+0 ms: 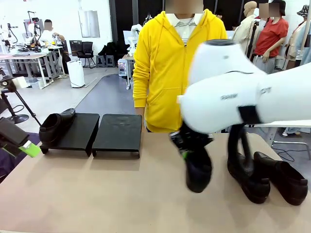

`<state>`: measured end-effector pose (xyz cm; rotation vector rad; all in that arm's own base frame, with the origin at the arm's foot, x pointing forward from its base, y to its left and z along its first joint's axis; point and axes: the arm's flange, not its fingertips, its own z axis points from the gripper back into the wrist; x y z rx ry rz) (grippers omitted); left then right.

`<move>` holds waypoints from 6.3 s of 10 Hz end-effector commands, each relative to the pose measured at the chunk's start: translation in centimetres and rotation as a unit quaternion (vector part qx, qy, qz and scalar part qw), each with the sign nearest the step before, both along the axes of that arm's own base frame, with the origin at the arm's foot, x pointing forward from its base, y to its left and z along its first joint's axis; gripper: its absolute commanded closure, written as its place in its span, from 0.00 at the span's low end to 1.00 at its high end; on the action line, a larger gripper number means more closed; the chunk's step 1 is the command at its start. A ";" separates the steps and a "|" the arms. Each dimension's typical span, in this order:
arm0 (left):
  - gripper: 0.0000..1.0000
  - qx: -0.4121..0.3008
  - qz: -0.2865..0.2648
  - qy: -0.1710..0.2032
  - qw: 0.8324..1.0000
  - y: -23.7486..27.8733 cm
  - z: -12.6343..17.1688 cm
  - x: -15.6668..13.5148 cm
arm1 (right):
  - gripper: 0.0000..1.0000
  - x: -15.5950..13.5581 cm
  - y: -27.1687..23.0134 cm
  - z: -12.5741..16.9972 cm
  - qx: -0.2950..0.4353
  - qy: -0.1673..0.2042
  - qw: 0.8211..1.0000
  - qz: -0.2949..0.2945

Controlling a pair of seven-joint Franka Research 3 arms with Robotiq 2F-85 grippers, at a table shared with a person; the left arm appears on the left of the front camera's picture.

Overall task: Organize the shoes by placing them on the stand.
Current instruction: Pick up one Shoe and place it in the middle of the table, then place the Shoe from the middle of the table onto the Shoes Stand.

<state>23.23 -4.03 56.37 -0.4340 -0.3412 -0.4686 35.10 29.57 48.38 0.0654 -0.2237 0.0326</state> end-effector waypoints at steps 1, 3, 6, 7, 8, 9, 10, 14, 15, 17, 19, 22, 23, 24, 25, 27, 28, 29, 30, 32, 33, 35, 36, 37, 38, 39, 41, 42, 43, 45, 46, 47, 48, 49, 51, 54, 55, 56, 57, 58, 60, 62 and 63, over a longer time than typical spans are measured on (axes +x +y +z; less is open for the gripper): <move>0.00 0.003 0.000 -0.004 1.000 0.2 -0.1 0.0 | 1.00 0.6 6.6 -1.8 -0.033 -0.006 0.999 0.017; 0.00 0.003 0.000 -0.004 1.000 0.2 -0.1 0.0 | 1.00 -0.6 11.4 -3.6 -0.058 -0.018 0.998 -0.014; 0.00 0.003 0.000 -0.004 1.000 0.2 -0.1 0.0 | 1.00 -0.3 15.1 -6.7 -0.090 -0.009 0.993 -0.072; 0.00 0.003 0.000 -0.004 1.000 0.2 -0.1 0.0 | 1.00 0.4 16.1 -7.9 -0.094 -0.003 0.992 -0.083; 0.00 0.003 0.000 -0.004 1.000 0.2 -0.1 0.0 | 1.00 1.3 16.8 -9.3 -0.091 0.004 0.992 -0.084; 0.00 0.003 0.000 -0.004 1.000 0.2 -0.1 0.0 | 1.00 2.3 17.5 -10.7 -0.091 0.015 0.993 -0.074; 0.00 0.003 0.000 -0.004 1.000 0.2 -0.1 0.0 | 1.00 2.9 18.0 -11.6 -0.097 0.016 0.992 -0.074; 0.00 0.003 0.000 -0.004 1.000 0.2 -0.1 0.0 | 1.00 3.2 17.8 -12.2 -0.101 0.015 0.993 -0.060; 0.00 0.003 0.000 -0.004 1.000 0.2 -0.1 0.0 | 0.87 3.2 17.8 -12.1 -0.101 0.015 0.993 -0.054; 0.00 0.003 0.000 -0.004 1.000 0.2 -0.1 0.0 | 0.00 3.2 17.3 -11.7 -0.101 0.018 0.994 -0.043; 0.00 0.003 0.000 -0.004 1.000 0.2 -0.1 0.0 | 0.00 2.8 15.4 -9.8 -0.092 0.011 0.995 -0.028; 0.00 0.003 0.000 -0.004 1.000 0.2 -0.1 0.0 | 0.00 2.2 5.3 -2.5 -0.012 0.025 0.995 0.091; 0.00 0.003 0.000 -0.004 1.000 0.2 -0.1 0.0 | 0.00 2.3 -0.5 0.2 0.037 0.032 0.989 0.138; 0.00 0.003 0.000 -0.004 1.000 0.2 -0.1 0.0 | 0.00 2.0 -7.1 2.8 0.104 0.038 0.981 0.160; 0.00 0.003 0.000 -0.004 1.000 0.2 -0.1 0.0 | 0.00 1.1 -12.5 4.4 0.160 0.023 0.973 0.165; 0.00 0.003 0.000 -0.004 1.000 0.2 -0.1 0.0 | 0.00 -2.4 -20.3 5.8 0.230 -0.005 0.959 0.168; 0.00 0.003 0.000 -0.004 1.000 0.2 -0.1 0.0 | 0.00 -5.0 -23.1 6.7 0.231 -0.021 0.960 0.158; 0.00 0.003 0.000 -0.004 1.000 0.2 -0.1 0.0 | 0.00 -7.4 -25.9 7.6 0.231 -0.028 0.961 0.149; 0.00 0.003 0.000 -0.004 1.000 0.2 -0.1 0.0 | 0.00 -9.2 -27.6 7.9 0.217 -0.023 0.966 0.140; 0.00 0.003 0.000 -0.004 1.000 0.2 -0.1 0.0 | 0.00 -11.4 -29.8 7.2 0.231 0.003 0.963 0.135; 0.00 0.003 0.000 -0.004 1.000 0.2 -0.1 0.0 | 0.00 -11.7 -29.6 6.4 0.215 -0.013 0.966 0.141; 0.00 0.003 0.000 -0.004 1.000 0.2 -0.1 0.0 | 0.00 -11.3 -29.7 8.1 0.235 -0.006 0.964 0.125; 0.00 0.003 0.000 -0.004 1.000 0.2 -0.1 0.0 | 0.00 -11.3 -29.7 8.1 0.235 -0.006 0.964 0.125; 0.00 0.003 0.000 -0.004 1.000 0.2 -0.1 0.0 | 0.00 -11.3 -29.7 8.1 0.235 -0.006 0.964 0.125; 0.00 0.003 0.000 -0.004 1.000 0.2 -0.1 0.0 | 0.00 -11.3 -29.7 8.1 0.235 -0.006 0.964 0.125; 0.00 0.003 0.000 -0.004 1.000 0.2 -0.1 0.0 | 0.00 -11.3 -29.7 8.1 0.235 -0.006 0.964 0.125; 0.00 0.003 0.000 -0.004 1.000 0.2 -0.1 0.0 | 0.00 -11.3 -29.7 8.1 0.235 -0.006 0.964 0.125; 0.00 0.003 0.000 -0.004 1.000 0.2 -0.1 0.0 | 0.00 -11.3 -29.7 8.1 0.235 -0.006 0.964 0.125; 0.00 0.003 0.000 -0.004 1.000 0.2 -0.1 0.0 | 0.00 -11.3 -29.7 8.1 0.235 -0.006 0.964 0.125; 0.00 0.003 0.000 -0.004 1.000 0.2 -0.1 0.0 | 0.00 -11.3 -29.7 8.1 0.235 -0.006 0.964 0.125; 0.00 0.003 0.000 -0.004 1.000 0.2 -0.1 0.0 | 0.00 -11.3 -29.7 8.1 0.235 -0.006 0.964 0.125; 0.00 0.003 0.000 -0.004 1.000 0.2 -0.1 0.0 | 0.00 -11.3 -29.7 8.1 0.235 -0.006 0.964 0.125; 0.00 -0.001 0.000 0.000 1.000 0.1 0.0 0.0 | 0.00 -11.3 -29.7 8.1 0.235 -0.006 0.964 0.125; 0.00 -0.001 0.013 0.049 0.999 -3.8 -1.2 0.5 | 0.00 -11.3 -29.7 8.1 0.235 -0.006 0.964 0.125; 0.00 0.066 0.055 0.083 0.993 -12.3 -3.8 3.8 | 0.00 -11.3 -29.7 8.1 0.235 -0.006 0.964 0.125; 0.00 0.107 0.091 0.091 0.986 -21.7 -8.8 10.6 | 0.00 -11.3 -29.7 8.1 0.235 -0.006 0.964 0.125; 0.00 0.099 0.108 0.082 0.986 -23.1 -10.6 12.9 | 0.00 -11.3 -29.7 8.1 0.235 -0.006 0.964 0.125; 0.00 0.113 0.132 0.074 0.982 -24.2 -11.8 14.4 | 0.00 -11.3 -29.7 8.1 0.235 -0.006 0.964 0.125; 0.00 0.112 0.136 0.090 0.980 -25.2 -12.7 15.4 | 0.00 -11.3 -29.7 8.1 0.235 -0.006 0.964 0.125; 0.00 0.123 0.133 0.110 0.977 -26.1 -13.8 15.7 | 0.00 -11.3 -29.7 8.1 0.235 -0.006 0.964 0.125; 0.00 0.135 0.150 0.110 0.973 -27.5 -16.0 16.0 | 0.00 -11.3 -29.7 8.1 0.235 -0.006 0.964 0.125; 0.00 0.151 0.152 0.120 0.969 -28.7 -18.2 16.0 | 0.00 -11.3 -29.7 8.1 0.235 -0.006 0.964 0.125; 0.00 0.171 0.158 0.123 0.965 -28.9 -19.3 16.0 | 0.00 -11.3 -29.7 8.1 0.235 -0.006 0.964 0.125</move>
